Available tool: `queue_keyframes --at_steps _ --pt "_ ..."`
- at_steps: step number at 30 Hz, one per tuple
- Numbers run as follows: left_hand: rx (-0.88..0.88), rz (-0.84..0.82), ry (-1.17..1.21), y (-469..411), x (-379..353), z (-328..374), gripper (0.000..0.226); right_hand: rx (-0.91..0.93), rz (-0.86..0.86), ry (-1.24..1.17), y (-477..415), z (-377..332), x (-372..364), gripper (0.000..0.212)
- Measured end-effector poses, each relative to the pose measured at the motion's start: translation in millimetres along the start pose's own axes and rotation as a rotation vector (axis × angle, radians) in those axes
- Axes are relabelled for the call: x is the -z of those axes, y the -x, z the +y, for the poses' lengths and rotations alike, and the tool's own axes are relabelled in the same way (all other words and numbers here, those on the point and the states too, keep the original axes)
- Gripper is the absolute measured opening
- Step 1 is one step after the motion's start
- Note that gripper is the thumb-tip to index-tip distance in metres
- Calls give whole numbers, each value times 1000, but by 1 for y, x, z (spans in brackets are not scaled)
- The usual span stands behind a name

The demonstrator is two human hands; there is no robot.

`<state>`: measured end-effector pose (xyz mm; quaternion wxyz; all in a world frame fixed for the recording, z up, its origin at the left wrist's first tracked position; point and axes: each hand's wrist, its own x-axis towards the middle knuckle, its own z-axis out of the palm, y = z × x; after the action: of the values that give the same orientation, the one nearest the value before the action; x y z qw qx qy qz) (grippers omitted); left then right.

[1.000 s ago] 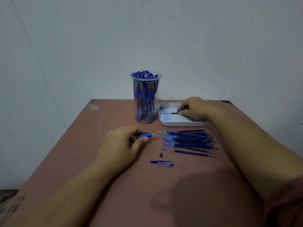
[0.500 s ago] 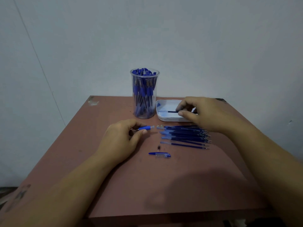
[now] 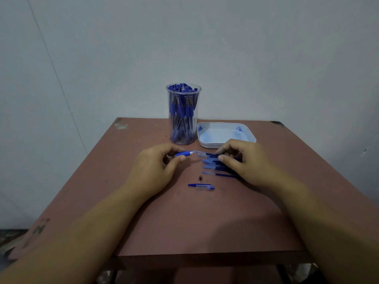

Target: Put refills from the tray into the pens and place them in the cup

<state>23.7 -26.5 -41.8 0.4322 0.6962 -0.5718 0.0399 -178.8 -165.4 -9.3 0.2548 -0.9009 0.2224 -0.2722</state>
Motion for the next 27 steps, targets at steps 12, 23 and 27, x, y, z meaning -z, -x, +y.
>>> queue_keyframes --at_steps 12,23,27 --pt "19 17 -5 -3 -1 -2 13 13 92 -11 1 1 -1 17" --pt "-85 -44 -70 -1 0 -5 14 81 -10 57 1 7 0 23" --pt "-175 -80 -100 0 -1 -1 19 168 -50 117 -2 7 -12 13"
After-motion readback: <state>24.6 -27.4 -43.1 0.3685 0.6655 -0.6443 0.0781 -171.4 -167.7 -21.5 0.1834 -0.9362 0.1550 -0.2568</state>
